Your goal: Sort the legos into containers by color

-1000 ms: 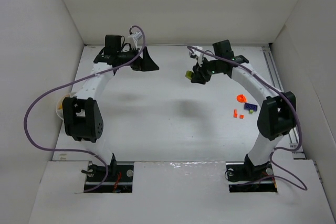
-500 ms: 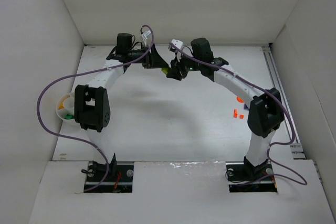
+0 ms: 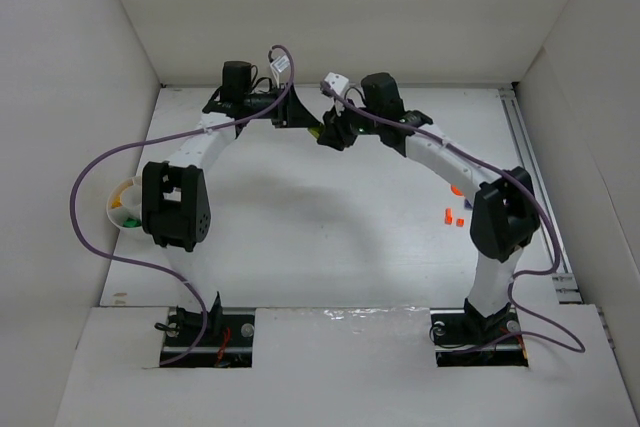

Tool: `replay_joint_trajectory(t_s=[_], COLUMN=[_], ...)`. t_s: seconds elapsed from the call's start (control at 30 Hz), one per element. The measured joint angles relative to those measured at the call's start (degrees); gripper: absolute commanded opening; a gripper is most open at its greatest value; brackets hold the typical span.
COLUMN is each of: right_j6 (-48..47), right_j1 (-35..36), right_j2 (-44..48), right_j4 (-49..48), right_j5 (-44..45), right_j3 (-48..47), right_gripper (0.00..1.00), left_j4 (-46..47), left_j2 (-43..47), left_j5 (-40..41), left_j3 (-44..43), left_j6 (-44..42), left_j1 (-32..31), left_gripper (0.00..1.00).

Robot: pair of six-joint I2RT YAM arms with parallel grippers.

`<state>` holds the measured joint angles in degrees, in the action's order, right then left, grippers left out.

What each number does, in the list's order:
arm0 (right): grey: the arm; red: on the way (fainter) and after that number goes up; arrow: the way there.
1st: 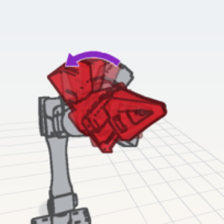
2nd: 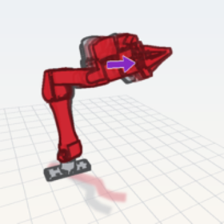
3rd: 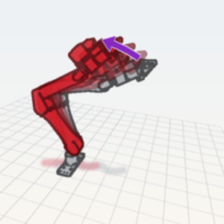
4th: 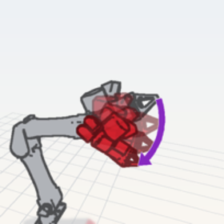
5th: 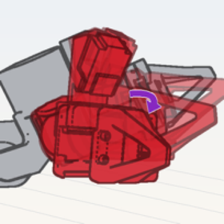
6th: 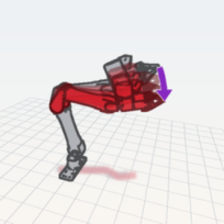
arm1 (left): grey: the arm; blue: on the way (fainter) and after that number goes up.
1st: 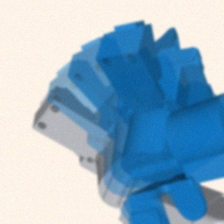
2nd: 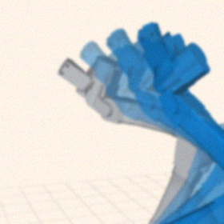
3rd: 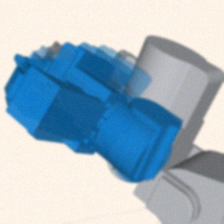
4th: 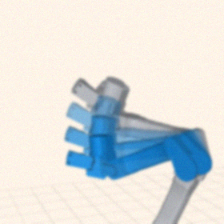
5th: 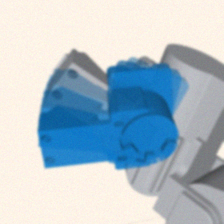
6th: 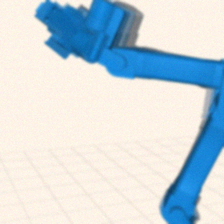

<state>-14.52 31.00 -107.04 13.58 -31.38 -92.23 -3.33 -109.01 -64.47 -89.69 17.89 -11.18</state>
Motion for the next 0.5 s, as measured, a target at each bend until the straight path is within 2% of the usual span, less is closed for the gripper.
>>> replay_joint_trajectory(t_s=[0.07, 0.23, 0.3, 0.37, 0.43, 0.47, 0.5], right_j6=[-0.02, -0.02, -0.09, -0.09, -0.09, -0.04, 0.42], right_j1=[0.22, 0.61, 0.98, 1.31, 1.44, 1.44, 1.42], right_j2=[-0.28, -0.92, -1.11, -1.36, -1.40, -1.40, -1.40], right_j4=[-0.35, -0.83, -0.85, -0.94, -1.09, -1.36, -1.92], right_j5=[0.94, 3.02, 3.69, 4.50, 4.98, 5.01, 5.01], right_j3=[0.00, 0.00, 0.00, 0.00, 0.07, 0.31, 0.72], right_gripper=[0.10, 0.10, 0.14, 0.25, 0.42, 0.54, 0.60], left_j4=[-0.37, -1.73, -2.32, -2.95, -3.72, -4.02, -4.42], left_j2=[0.00, 0.00, 0.00, 0.00, 0.02, 0.15, 0.35], left_j5=[-0.02, 0.02, 0.46, 1.01, 1.40, 1.73, 2.27], left_j3=[-0.02, -0.02, -0.04, -0.04, -0.04, -0.04, -0.04], left_j6=[-0.66, -1.77, -2.05, -2.58, -3.06, -3.37, -3.78], left_j1=[0.00, 0.00, -0.02, -0.02, -0.02, -0.02, -0.02], left_gripper=[0.39, 0.23, 0.13, 0.11, 0.08, 0.06, 0.06])
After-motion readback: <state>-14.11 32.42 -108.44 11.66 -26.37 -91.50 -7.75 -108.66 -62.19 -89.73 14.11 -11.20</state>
